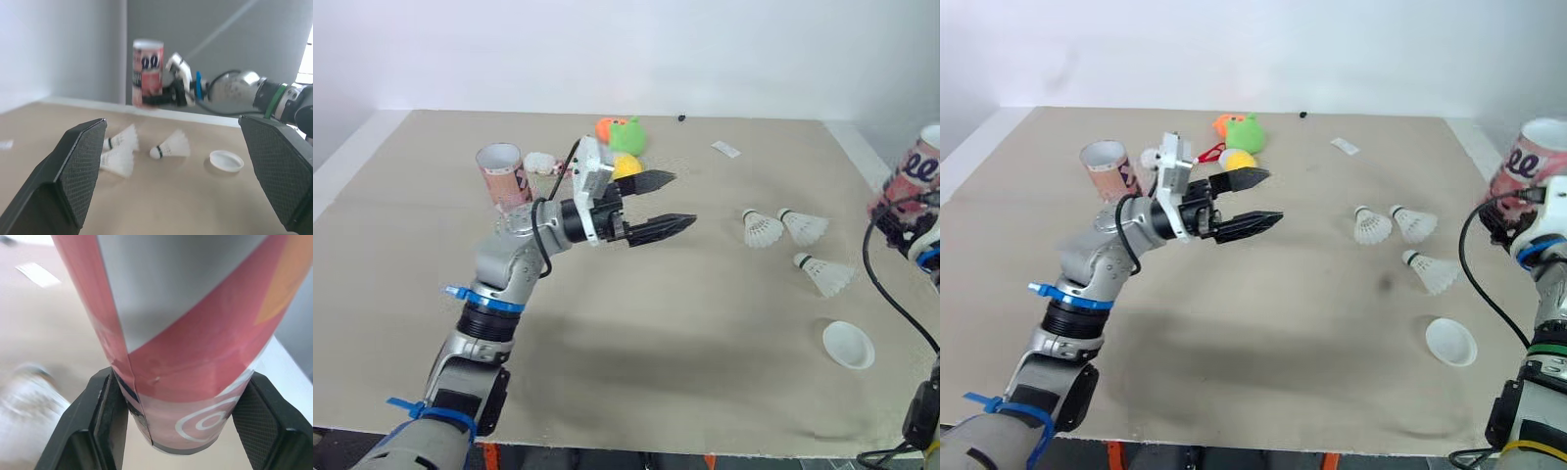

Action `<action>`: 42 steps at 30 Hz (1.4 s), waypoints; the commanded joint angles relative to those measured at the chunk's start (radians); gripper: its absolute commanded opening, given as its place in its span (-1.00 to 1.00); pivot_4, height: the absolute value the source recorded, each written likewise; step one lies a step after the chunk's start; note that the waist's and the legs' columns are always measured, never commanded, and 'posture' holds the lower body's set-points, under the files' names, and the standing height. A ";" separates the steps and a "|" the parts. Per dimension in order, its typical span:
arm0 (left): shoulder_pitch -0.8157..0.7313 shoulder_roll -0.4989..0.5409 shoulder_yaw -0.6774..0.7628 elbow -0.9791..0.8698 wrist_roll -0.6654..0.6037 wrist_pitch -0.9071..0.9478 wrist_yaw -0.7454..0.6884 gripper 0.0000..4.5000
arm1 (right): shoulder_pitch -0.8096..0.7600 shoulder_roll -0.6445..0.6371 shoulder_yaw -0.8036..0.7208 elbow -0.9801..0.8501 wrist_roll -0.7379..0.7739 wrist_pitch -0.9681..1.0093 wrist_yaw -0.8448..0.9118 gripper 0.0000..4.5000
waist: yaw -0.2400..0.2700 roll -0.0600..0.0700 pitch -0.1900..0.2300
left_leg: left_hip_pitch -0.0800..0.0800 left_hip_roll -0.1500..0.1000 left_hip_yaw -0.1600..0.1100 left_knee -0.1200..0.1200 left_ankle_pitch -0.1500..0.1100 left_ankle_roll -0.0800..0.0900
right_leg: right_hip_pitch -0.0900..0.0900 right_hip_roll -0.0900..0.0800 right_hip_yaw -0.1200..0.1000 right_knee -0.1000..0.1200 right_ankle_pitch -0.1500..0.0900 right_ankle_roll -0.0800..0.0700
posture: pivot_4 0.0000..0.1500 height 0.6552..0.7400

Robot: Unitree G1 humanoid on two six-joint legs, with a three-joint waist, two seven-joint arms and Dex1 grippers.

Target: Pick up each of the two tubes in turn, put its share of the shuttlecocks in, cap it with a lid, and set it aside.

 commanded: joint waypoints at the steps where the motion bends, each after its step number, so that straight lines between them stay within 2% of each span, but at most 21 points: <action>1: -0.019 -0.020 -0.001 0.004 0.031 -0.045 0.011 1.00 | -0.030 -0.010 -0.012 0.061 -0.003 -0.058 -0.018 0.33 | -0.001 0.003 0.000 | 0.000 0.000 0.001 0.000 0.000 0.000 | 0.000 0.000 0.001 0.000 0.000 0.001 | 1.00 0.82; 8: 0.014 -0.017 -0.015 -0.009 0.074 -0.060 0.017 1.00 | -0.029 0.027 -0.019 0.144 0.015 -0.067 -0.020 0.33 | -0.001 0.003 0.000 | 0.003 0.000 0.008 0.000 0.000 0.000 | 0.000 0.000 0.008 0.000 0.003 0.005 | 1.00 0.82; 14: 0.037 -0.012 -0.011 -0.035 0.078 -0.054 0.022 1.00 | -0.037 0.010 -0.052 0.235 0.041 -0.070 -0.043 0.33 | -0.002 0.003 0.000 | 0.002 -0.001 0.010 0.001 0.000 0.000 | 0.000 -0.001 0.010 -0.002 0.005 0.009 | 1.00 0.82; 15: 0.039 -0.012 -0.010 -0.039 0.077 -0.052 0.023 1.00 | -0.035 0.007 -0.054 0.243 0.044 -0.069 -0.042 0.64 | -0.001 0.003 0.000 | 0.002 -0.002 0.010 0.002 0.000 0.000 | 0.000 -0.001 0.011 -0.002 0.005 0.010 | 1.00 0.82; 16: 0.041 -0.012 -0.009 -0.042 0.077 -0.051 0.023 1.00 | -0.034 0.005 -0.054 0.249 0.045 -0.069 -0.041 0.66 | -0.001 0.003 0.000 | 0.002 -0.002 0.010 0.002 0.000 0.000 | 0.001 -0.001 0.011 -0.003 0.005 0.010 | 1.00 0.82; 18: 0.043 -0.012 -0.009 -0.046 0.077 -0.048 0.025 1.00 | -0.032 0.004 -0.056 0.253 0.050 -0.068 -0.027 0.98 | -0.001 0.003 0.000 | 0.002 -0.002 0.010 0.002 0.000 0.000 | 0.001 -0.001 0.011 -0.003 0.005 0.010 | 1.00 0.82; 35: 0.034 -0.018 -0.007 -0.031 0.067 -0.050 0.003 1.00 | 0.044 -0.037 -0.072 0.179 0.068 -0.048 0.027 0.98 | -0.007 0.003 0.000 | 0.002 -0.002 0.011 0.002 0.000 0.000 | 0.000 -0.001 0.012 -0.003 0.005 0.011 | 1.00 0.82; 42: 0.032 -0.020 -0.004 -0.020 0.065 -0.052 -0.005 1.00 | 0.120 -0.060 -0.094 0.082 0.107 0.009 0.092 0.98 | -0.008 0.003 0.000 | 0.002 -0.002 0.011 0.002 0.000 0.000 | 0.000 -0.001 0.012 -0.003 0.005 0.011 | 1.00 0.82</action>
